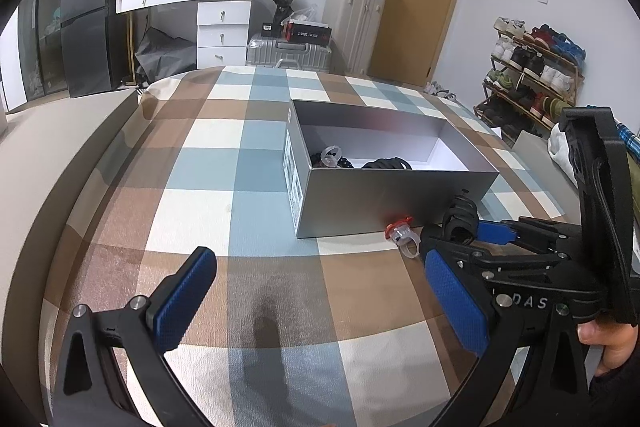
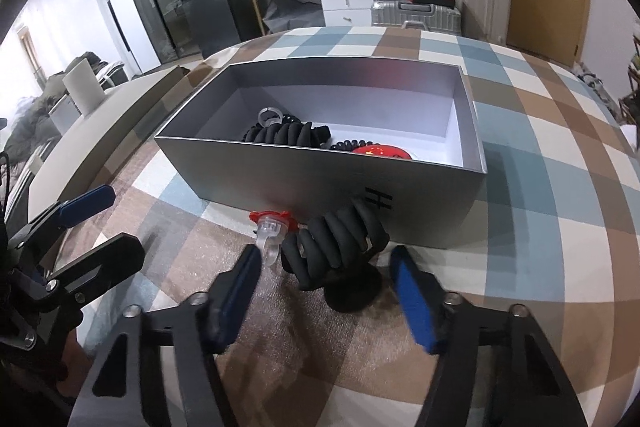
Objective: Organize jewelry
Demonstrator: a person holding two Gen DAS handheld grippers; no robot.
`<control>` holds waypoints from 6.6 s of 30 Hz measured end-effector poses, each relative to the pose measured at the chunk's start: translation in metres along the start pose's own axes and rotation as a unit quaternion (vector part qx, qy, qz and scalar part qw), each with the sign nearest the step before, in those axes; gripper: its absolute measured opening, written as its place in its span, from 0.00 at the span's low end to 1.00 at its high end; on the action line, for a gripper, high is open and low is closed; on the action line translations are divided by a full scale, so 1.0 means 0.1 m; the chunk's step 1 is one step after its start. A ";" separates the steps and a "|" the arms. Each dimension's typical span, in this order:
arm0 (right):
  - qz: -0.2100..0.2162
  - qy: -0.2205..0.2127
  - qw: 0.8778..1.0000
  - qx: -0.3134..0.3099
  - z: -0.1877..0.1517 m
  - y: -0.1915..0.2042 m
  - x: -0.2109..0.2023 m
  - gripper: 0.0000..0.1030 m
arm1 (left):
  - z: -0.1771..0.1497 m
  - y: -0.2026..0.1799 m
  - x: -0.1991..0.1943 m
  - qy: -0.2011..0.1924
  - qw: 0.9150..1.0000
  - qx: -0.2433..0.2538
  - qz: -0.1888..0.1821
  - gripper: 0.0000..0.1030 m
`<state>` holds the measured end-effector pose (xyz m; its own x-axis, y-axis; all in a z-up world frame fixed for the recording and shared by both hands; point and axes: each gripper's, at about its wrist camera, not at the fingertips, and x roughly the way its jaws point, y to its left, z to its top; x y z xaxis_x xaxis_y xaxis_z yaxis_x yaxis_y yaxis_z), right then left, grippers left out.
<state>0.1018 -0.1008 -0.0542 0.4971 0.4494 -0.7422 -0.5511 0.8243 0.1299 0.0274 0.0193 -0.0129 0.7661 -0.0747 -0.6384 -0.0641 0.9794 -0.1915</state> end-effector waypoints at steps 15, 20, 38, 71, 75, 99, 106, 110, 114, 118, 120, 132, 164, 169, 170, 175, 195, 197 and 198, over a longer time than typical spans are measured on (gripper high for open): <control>0.031 -0.056 0.998 -0.013 -0.12 0.00 -0.42 0.43 | 0.00 0.00 0.01 0.002 1.000 0.000 -0.001 0.99; 0.043 -0.062 0.997 0.008 -0.17 -0.12 -0.49 0.43 | 0.00 -0.01 0.02 0.005 1.000 0.000 0.000 0.99; 0.058 -0.086 0.993 0.058 -0.18 -0.55 -0.79 0.43 | -0.03 -0.41 0.29 0.066 0.995 0.062 0.034 0.99; 0.069 -0.088 0.991 0.068 -0.17 -0.63 -0.81 0.43 | 0.08 -0.67 0.51 0.097 0.991 0.091 0.025 0.18; 0.067 -0.088 0.992 0.067 -0.17 -0.64 -0.81 0.43 | 0.07 -0.68 0.45 0.084 0.992 0.091 0.020 0.17; 0.059 -0.099 0.993 0.033 -0.19 -0.39 -0.71 0.43 | 0.14 -0.38 -0.03 -0.027 0.997 0.076 -0.002 0.17; 0.063 -0.110 0.991 0.034 -0.11 -0.39 -0.72 0.43 | 0.26 -0.35 0.00 -0.042 0.997 0.069 0.000 0.17; 0.067 -0.119 0.990 0.042 -0.02 -0.41 -0.74 0.43 | 0.34 -0.31 0.05 -0.047 0.997 0.064 -0.007 0.17; 0.065 -0.132 0.988 0.040 0.08 -0.42 -0.77 0.43 | 0.38 -0.29 0.14 -0.047 0.997 0.060 -0.007 0.17; 0.066 -0.137 0.987 0.040 0.18 -0.43 -0.76 0.43 | 0.39 -0.29 0.19 -0.047 0.997 0.060 -0.010 0.17; 0.063 -0.139 0.988 0.038 0.21 -0.42 -0.75 0.43 | 0.40 -0.30 0.22 -0.046 0.997 0.065 -0.010 0.17; 0.060 -0.136 0.988 0.033 0.32 -0.38 -0.65 0.43 | 0.42 -0.27 0.28 -0.049 0.997 0.052 -0.020 0.17; 0.044 -0.125 0.991 0.025 0.45 -0.32 -0.49 0.42 | 0.46 -0.21 0.26 -0.078 0.997 0.025 -0.013 0.18; 0.046 -0.122 0.991 0.028 0.43 -0.32 -0.49 0.44 | 0.47 -0.22 0.29 -0.070 0.997 0.025 -0.021 0.19; 0.045 -0.122 0.991 0.029 0.43 -0.32 -0.49 0.46 | 0.46 -0.22 0.30 -0.068 0.997 0.028 -0.024 0.20; 0.043 -0.123 0.991 0.036 0.40 -0.37 -0.50 0.58 | 0.45 -0.24 0.26 -0.075 0.996 0.032 -0.030 0.53; 0.036 -0.155 0.986 0.041 0.15 -0.53 -0.68 1.00 | 0.30 -0.21 -0.02 -0.093 0.995 0.037 0.004 0.99; 0.028 -0.161 0.986 0.025 0.13 -0.47 -0.69 1.00 | 0.28 -0.21 -0.05 -0.093 0.995 0.043 0.012 0.99; 0.025 -0.162 0.986 0.018 0.11 -0.45 -0.69 1.00 | 0.26 -0.21 -0.06 -0.092 0.995 0.045 0.018 0.99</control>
<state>0.0997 -0.1654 -0.0016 0.6613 0.5708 -0.4866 -0.5582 0.8079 0.1890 0.0408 0.0043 0.0144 0.8689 -0.0127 -0.4949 -0.0414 0.9943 -0.0982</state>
